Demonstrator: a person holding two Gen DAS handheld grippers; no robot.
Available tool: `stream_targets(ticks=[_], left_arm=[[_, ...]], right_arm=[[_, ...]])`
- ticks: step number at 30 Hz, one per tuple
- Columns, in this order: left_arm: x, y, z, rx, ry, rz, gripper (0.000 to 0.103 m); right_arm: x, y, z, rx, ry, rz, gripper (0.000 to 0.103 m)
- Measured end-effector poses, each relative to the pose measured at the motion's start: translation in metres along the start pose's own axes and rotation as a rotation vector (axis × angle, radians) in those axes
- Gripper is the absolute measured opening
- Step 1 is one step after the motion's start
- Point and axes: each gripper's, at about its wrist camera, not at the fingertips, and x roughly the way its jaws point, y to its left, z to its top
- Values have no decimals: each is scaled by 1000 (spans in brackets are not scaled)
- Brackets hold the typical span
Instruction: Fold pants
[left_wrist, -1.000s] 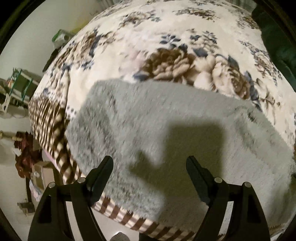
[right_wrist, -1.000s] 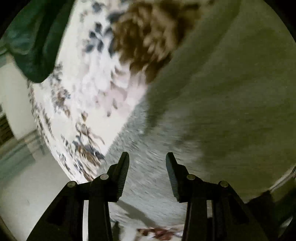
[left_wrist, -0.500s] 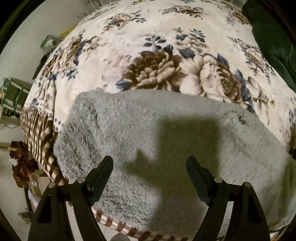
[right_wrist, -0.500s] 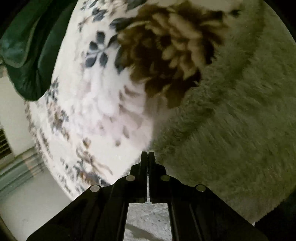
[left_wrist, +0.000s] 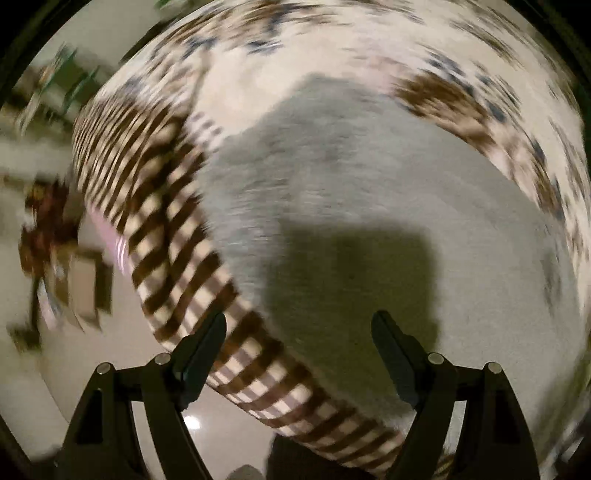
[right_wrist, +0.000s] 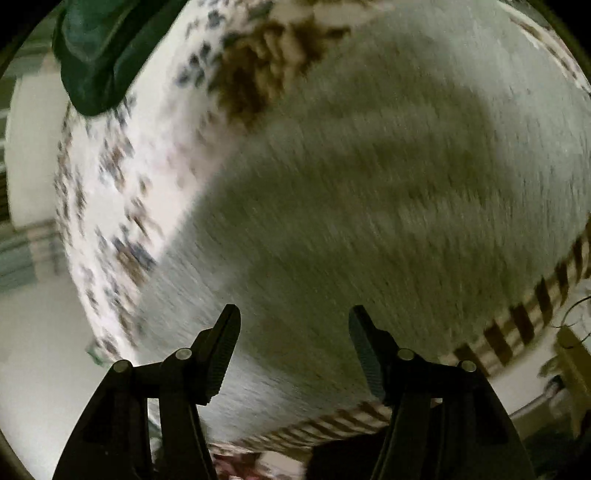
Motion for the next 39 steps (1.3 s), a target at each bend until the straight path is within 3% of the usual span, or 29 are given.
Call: stream_targets(ticks=[5,6,7,8,12,15,20,23,26,27,28,32,36,39], left_arm=[[28,40,20,-212,37,-88,80],[34,47,25,-248,32,-112,69],[37,53,28,-273,18,-133,28],[40,59,31,-293,4,-163,11],[37,64,40,-236,-43,-173,8],[43,66,45,-186,-21,-175,8],[38,42,42,-55,26,-143,16],[17,13,23,80,12,-108,24],[-5,-20,3,174,-12,-101,55],[-11,-34,-5,202,-14,-109,76],[-14,-48,-10,224,-16,-114,87],[-30,-121,-49,351,-25,-152,87],[-28,-209,-94,440,26,-220,87],[-19,-273,-130,517,56,-244,87]], right_arm=[[21,-12,-35,16,18,-26,63],[25,-13,-39,12,18,-32,63],[28,-11,-45,-1,15,-51,63],[32,-6,-50,-13,11,-69,63],[49,10,-72,-42,17,-117,63],[51,13,-82,-17,18,-142,63],[46,-1,-92,37,2,-92,63],[25,-22,-86,63,-48,-49,63],[-5,-55,-73,94,-115,-18,63],[-18,-71,-67,117,-149,-3,63],[-29,-84,-60,138,-175,7,63],[-72,-156,-27,237,-269,26,63],[-98,-229,13,290,-340,48,63],[-93,-265,44,281,-350,200,63]])
